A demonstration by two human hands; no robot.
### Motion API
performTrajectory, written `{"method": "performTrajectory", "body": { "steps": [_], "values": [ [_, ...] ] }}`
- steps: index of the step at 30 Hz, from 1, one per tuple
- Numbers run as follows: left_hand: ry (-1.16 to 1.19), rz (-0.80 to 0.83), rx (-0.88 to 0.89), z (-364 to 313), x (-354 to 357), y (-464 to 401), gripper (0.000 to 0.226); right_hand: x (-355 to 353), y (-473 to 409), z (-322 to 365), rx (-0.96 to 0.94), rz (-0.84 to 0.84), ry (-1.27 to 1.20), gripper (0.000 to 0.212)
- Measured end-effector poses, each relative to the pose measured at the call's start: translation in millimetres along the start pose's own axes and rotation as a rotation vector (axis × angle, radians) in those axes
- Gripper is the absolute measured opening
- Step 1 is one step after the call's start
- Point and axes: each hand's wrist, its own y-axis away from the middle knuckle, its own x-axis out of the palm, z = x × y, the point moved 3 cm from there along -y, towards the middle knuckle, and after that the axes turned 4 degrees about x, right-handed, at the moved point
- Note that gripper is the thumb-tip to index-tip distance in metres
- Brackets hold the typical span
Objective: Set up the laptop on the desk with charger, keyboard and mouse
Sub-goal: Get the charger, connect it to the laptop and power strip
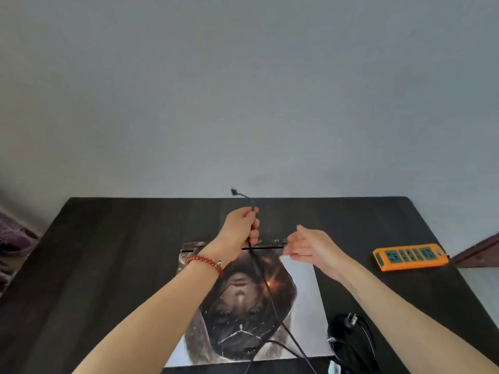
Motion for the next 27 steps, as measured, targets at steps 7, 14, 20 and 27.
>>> {"method": "performTrajectory", "body": {
  "steps": [7, 14, 20, 27],
  "values": [
    [-0.272, 0.348, 0.007, 52, -17, 1, 0.018, 21, -82, 17, 0.086, 0.134, -0.484, 0.03],
    [-0.619, 0.312, -0.025, 107, -30, -41, 0.02, 16, -123, 11, 0.014, -0.142, -0.521, 0.044],
    [-1.35, -0.062, 0.23, 131, -42, -109, 0.035, -6, -161, -17, -0.257, -0.297, 0.689, 0.029],
    [-1.325, -0.195, 0.45, 150, -18, -135, 0.021, -2, -197, -40, -0.242, -0.243, 0.899, 0.026]
  ]
}}
